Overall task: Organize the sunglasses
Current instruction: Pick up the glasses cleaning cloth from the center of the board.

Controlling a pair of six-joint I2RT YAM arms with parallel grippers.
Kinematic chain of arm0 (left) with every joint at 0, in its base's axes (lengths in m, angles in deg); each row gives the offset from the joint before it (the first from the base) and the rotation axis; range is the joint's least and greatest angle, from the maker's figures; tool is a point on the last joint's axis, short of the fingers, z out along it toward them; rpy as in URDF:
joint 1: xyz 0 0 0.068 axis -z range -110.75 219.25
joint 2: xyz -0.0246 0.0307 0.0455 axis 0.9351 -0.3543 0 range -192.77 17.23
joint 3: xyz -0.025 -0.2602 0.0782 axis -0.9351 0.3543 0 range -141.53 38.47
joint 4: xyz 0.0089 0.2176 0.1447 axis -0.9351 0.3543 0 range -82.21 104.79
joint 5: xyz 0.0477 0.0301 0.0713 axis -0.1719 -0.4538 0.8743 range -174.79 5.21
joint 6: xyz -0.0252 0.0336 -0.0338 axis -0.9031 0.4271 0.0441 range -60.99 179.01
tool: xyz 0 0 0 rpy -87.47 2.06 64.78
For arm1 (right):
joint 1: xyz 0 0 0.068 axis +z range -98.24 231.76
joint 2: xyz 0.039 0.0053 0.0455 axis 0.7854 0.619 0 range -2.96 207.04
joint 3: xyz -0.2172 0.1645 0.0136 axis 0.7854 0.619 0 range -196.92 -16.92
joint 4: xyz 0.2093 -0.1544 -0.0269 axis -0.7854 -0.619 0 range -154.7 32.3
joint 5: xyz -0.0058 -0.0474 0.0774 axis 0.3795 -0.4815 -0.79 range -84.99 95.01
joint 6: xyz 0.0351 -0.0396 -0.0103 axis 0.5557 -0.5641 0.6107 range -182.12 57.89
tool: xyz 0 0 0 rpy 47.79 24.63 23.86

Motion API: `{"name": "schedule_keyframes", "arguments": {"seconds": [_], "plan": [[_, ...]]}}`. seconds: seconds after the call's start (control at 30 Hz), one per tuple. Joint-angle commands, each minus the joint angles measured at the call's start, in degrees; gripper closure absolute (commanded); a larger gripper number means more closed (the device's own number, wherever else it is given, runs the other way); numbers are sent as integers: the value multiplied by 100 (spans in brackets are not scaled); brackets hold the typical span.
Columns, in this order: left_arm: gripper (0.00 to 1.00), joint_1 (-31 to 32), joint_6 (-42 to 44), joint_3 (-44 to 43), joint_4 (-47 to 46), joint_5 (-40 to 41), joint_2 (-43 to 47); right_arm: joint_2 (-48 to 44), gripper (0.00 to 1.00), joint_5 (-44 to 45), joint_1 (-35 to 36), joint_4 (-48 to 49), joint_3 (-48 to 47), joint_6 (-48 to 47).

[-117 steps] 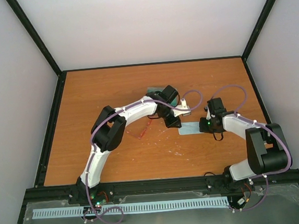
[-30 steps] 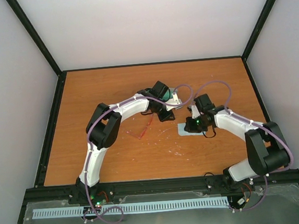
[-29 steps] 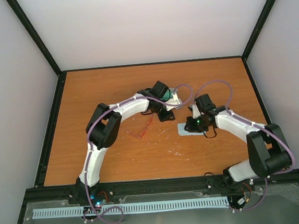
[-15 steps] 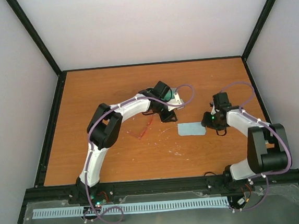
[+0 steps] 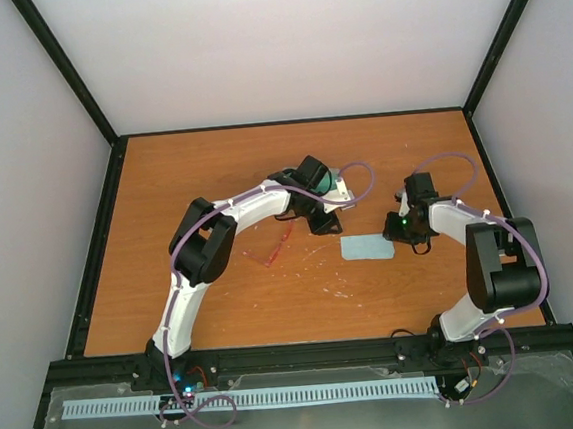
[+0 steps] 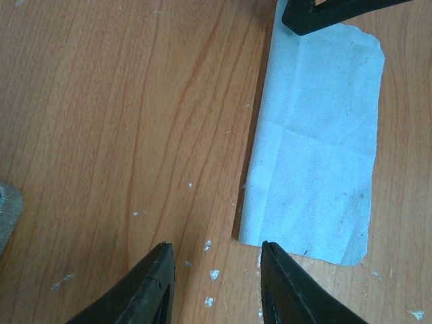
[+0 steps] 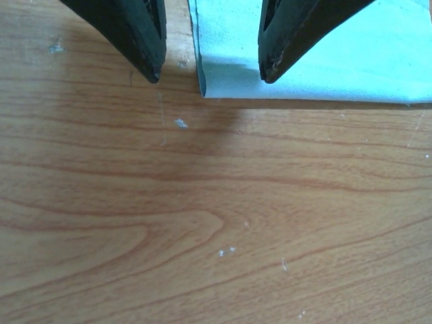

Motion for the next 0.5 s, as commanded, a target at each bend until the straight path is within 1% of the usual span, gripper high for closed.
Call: {"name": "schedule_keyframes", "arguments": {"seconds": [0.0,0.07,0.17,0.23,0.37,0.47], "plan": [[64,20,44,-214,87,-128,-75,129,62,-123,-32,4,-57,-168],[63,24,48,-217,77,-139,-76,165,62,-127,-24,8,-47,-195],[58,21,47,-218,55,-128,-85,237,67,-144,-24,25,-45,-227],[58,26,46,-210,48,-132,-85,288,71,-203,-24,12,-68,-233],[58,24,46,-212,53,-136,-77,275,75,-213,0,-20,-41,-233],[57,24,46,-201,51,-164,-80,243,80,-178,11,-61,-9,-241]]}}
